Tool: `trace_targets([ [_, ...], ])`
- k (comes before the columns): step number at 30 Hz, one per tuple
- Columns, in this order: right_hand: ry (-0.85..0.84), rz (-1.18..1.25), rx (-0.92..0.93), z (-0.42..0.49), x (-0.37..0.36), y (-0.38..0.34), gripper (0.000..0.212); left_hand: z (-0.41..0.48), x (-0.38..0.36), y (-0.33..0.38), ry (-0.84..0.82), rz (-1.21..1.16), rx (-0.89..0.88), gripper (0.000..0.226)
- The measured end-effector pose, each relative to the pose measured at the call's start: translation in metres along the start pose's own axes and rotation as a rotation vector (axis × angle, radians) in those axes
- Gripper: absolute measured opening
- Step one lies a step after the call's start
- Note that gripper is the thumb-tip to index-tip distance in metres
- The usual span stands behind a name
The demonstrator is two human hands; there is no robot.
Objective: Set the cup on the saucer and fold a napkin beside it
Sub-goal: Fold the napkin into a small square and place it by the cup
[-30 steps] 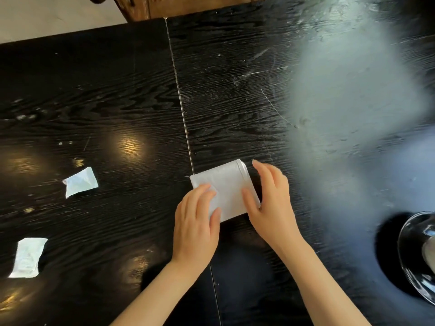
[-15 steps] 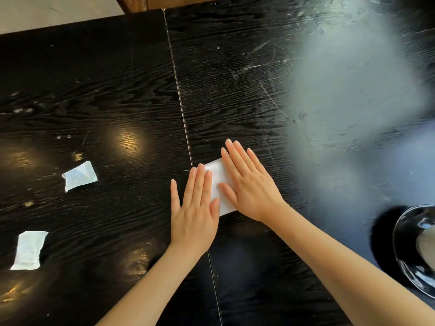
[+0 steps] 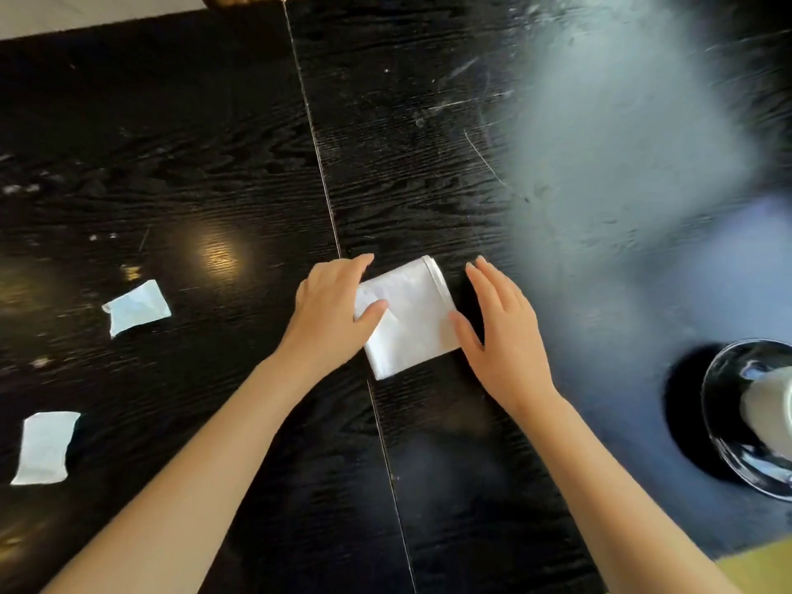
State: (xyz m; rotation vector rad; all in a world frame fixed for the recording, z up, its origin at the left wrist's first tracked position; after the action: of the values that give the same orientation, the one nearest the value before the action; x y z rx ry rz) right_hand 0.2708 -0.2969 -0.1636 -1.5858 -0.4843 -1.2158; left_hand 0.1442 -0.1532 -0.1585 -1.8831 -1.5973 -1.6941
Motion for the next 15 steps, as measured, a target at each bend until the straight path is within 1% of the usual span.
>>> trace_targets([
  [2, 0.138, -0.017, -0.098, -0.021, 0.005, -0.007, 0.044, 0.017, -0.003, 0.014, -0.064, -0.027, -0.054, 0.056],
  [5, 0.164, -0.052, -0.146, -0.032, -0.007, -0.014, 0.033, 0.039, -0.013, 0.025, -0.220, 0.057, -0.027, 0.055],
  [7, 0.174, -0.044, -0.180, -0.031, -0.010, -0.009, 0.030, 0.046, -0.018, 0.031, -0.357, 0.058, 0.004, 0.047],
  [8, 0.184, -0.028, -0.197, -0.030, -0.009, -0.006, 0.029, 0.047, -0.021, 0.033, -0.428, 0.017, 0.012, 0.040],
  [9, 0.190, -0.005, -0.209, -0.029, -0.010, -0.003, 0.028, 0.046, -0.024, 0.035, -0.491, -0.051, 0.026, 0.037],
  [12, 0.174, 0.101, -0.247, -0.028, -0.009, -0.002, 0.031, 0.037, -0.025, 0.038, -0.582, -0.314, 0.102, 0.029],
  [14, 0.198, 0.262, -0.324, -0.028, -0.001, 0.000, 0.033, 0.029, -0.025, 0.040, -0.623, -0.509, 0.140, 0.032],
  [15, 0.223, 0.372, -0.399, -0.029, 0.004, 0.002, 0.031, 0.024, -0.024, 0.044, -0.632, -0.594, 0.130, 0.034],
])
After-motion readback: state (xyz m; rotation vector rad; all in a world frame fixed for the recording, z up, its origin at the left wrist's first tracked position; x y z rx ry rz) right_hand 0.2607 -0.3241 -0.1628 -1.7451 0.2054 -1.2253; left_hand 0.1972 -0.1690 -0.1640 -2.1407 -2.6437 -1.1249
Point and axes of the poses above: each hand's wrist, its own z-axis towards the middle knuckle, its own x-axis out of the back of the hand, y = z × x, the point moved 7 cm from there along z, towards the middle knuckle, and after that the axes turned 9 degrees about x, right-handed, at the moved point
